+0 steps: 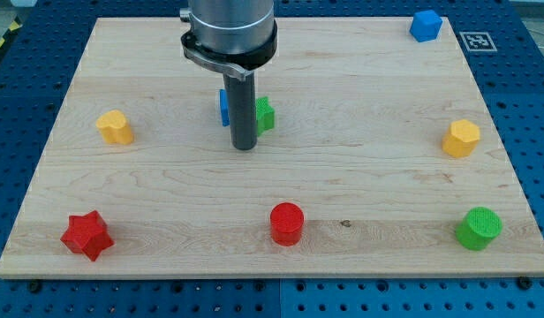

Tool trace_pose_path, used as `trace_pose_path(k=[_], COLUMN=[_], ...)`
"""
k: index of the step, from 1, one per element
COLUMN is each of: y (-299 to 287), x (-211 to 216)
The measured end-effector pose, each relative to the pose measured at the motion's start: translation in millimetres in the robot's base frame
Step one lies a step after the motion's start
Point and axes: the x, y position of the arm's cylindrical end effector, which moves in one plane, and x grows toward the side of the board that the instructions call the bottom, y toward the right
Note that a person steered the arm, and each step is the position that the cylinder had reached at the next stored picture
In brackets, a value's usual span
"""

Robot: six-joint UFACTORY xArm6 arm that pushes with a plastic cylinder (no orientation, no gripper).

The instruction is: Slide the green star slightly upwards

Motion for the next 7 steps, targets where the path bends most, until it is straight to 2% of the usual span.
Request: trace_pose_path(k=[7], y=[26], x=[-2])
